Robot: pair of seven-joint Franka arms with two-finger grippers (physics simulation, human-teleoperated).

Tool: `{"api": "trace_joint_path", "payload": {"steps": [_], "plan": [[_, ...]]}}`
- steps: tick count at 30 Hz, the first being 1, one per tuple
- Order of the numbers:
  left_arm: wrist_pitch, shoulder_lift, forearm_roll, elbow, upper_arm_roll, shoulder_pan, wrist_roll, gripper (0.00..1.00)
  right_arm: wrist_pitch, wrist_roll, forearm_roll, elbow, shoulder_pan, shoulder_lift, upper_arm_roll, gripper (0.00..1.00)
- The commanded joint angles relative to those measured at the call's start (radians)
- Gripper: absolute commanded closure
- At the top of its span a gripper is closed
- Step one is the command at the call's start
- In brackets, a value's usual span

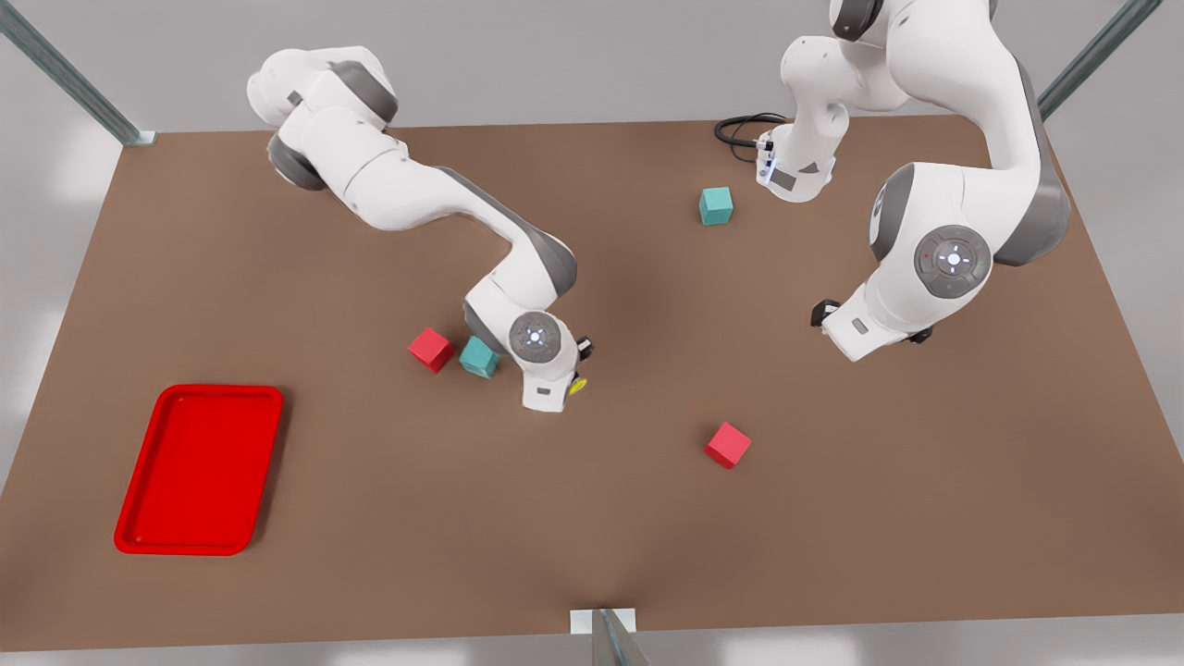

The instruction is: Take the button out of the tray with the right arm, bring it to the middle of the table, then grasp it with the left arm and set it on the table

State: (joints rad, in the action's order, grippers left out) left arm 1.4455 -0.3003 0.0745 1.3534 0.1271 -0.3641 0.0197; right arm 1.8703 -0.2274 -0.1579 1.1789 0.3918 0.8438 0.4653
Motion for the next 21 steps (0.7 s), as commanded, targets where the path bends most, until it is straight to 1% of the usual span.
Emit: {"api": "trace_joint_path", "payload": {"steps": [1, 2, 4, 5, 10, 11, 12, 13, 14, 15, 17, 18, 19, 20, 21], "plan": [[-0.002, 0.001, 0.001, 0.0, 0.0, -0.001, -0.003, 0.0, 0.164, -1.122, 0.005, -0.01, 0.065, 0.024, -0.027, 0.6], [-0.002, 0.001, 0.001, 0.0, 0.0, -0.003, -0.003, 0.0, 0.17, -1.224, 0.006, -0.048, 0.117, 0.061, -0.06, 0.6], [-0.002, 0.001, 0.001, 0.0, 0.0, -0.003, -0.003, 0.0, 0.234, -1.349, 0.005, -0.084, 0.165, 0.11, -0.07, 0.6], [-0.002, -0.002, 0.001, 0.0, 0.0, -0.003, -0.003, 0.0, 0.265, -1.394, 0.006, -0.084, 0.217, 0.118, -0.132, 0.6], [-0.002, -0.003, 0.001, 0.0, 0.0, -0.01, -0.003, 0.0, 0.319, -1.503, 0.006, -0.137, 0.283, 0.202, -0.16, 0.57], [-0.002, -0.003, 0.001, 0.0, 0.0, -0.01, -0.003, 0.0, 0.32, -1.511, 0.006, -0.139, 0.311, 0.205, -0.194, 0.56], [-0.002, -0.003, 0.001, 0.0, 0.0, -0.009, -0.003, 0.0, 0.32, -1.511, 0.006, -0.151, 0.314, 0.216, -0.195, 0.48], [0.0, -0.003, 0.001, 0.0, 0.0, -0.009, -0.003, 0.0, 0.319, -1.511, 0.006, -0.154, 0.315, 0.222, -0.195, 0.48], [0.0, -0.003, 0.001, 0.0, 0.0, -0.009, -0.003, 0.0, 0.32, -1.509, 0.006, -0.154, 0.315, 0.222, -0.195, 0.37], [0.0, -0.005, 0.001, 0.0, 0.0, -0.009, -0.003, 0.0, 0.319, -1.508, 0.006, -0.156, 0.315, 0.222, -0.197, 0.08], [0.001, -0.006, 0.001, 0.0, 0.0, -0.009, -0.003, 0.0, 0.319, -1.504, 0.006, -0.157, 0.315, 0.222, -0.197, 0.0], [0.001, -0.005, 0.001, 0.0, 0.0, -0.009, -0.003, 0.0, 0.319, -1.492, 0.006, -0.157, 0.306, 0.216, -0.195, 0.0], [0.003, -0.006, 0.001, 0.0, 0.0, -0.009, -0.003, 0.0, 0.319, -1.428, 0.011, -0.153, 0.254, 0.181, -0.172, 0.0], [0.004, -0.01, -0.001, 0.0, 0.0, -0.01, -0.006, 0.0, 0.287, -1.308, 0.008, -0.145, 0.165, 0.109, -0.071, 0.0], [0.009, -0.023, -0.004, 0.0, 0.0, -0.032, -0.073, 0.0, 0.175, -1.129, 0.006, -0.145, 0.078, 0.034, -0.024, 0.0]]}}
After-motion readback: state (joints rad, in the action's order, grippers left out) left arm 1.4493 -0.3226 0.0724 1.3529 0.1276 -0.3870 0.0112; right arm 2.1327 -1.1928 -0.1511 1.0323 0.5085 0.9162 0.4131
